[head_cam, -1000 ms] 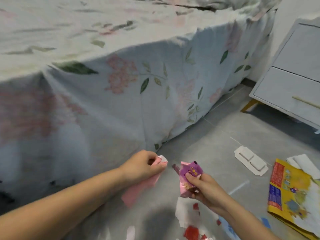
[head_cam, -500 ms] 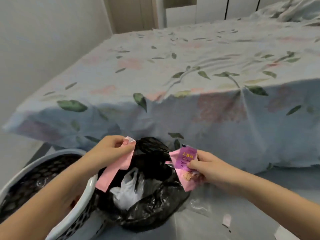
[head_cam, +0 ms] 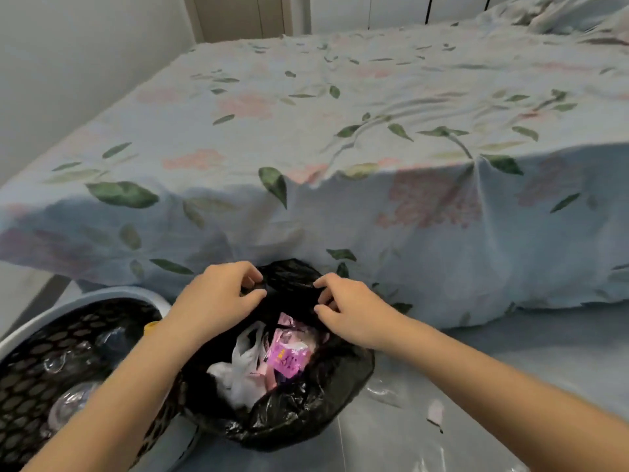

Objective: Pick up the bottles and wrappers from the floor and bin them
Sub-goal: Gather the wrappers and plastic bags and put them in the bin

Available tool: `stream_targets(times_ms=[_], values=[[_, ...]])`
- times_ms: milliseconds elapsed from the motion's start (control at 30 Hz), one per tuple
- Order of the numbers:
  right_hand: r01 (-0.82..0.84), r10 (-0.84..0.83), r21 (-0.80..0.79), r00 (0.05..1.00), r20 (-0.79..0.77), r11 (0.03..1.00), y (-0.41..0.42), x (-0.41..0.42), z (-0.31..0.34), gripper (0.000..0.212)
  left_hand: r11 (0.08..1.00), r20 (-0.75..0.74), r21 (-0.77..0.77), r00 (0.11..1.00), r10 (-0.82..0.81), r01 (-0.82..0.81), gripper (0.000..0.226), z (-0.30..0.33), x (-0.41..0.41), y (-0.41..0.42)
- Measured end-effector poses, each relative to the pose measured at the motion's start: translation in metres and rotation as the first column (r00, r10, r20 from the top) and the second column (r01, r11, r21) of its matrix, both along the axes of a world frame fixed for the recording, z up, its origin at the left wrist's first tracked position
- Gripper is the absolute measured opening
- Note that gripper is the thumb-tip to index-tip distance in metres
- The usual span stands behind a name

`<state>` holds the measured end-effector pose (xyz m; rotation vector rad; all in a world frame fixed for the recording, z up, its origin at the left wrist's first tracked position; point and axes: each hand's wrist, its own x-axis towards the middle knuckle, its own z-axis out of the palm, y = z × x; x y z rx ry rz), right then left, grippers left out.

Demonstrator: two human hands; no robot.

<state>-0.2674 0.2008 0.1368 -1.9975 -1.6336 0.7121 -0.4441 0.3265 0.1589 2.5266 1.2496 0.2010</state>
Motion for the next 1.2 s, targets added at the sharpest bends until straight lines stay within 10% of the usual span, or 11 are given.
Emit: stream_targets(times_ms=[233,500,767,1200], values=[[0.293,-0.293,-0.021,0.955,-0.043,0.956,-0.084,0.126,0.024,0.019,0.917,0.208,-0.252,0.943,-0.26,0.309,0.006,0.042,0.091,-0.067],[0.644,-0.715,-0.343,0.686,-0.135,0.683,-0.258,0.221,-0.087,0.017,0.487,0.148,-0.811,0.92,-0.364,0.323,0.007,-0.095,0.224,-0.197],[0.723,-0.734,-0.469,0.647,0.205,0.507,-0.36,0.223,-0.216,0.073,0.673,-0.334,-0.579,0.62,-0.71,0.46,0.068,-0.222,0.229,-0.272],[0.777,-0.708,-0.359,0.624,0.331,0.517,-0.318,0.228,-0.27,0.093,0.464,-0.092,-0.874,0.89,-0.446,0.141,0.038,-0.266,0.226,-0.298]])
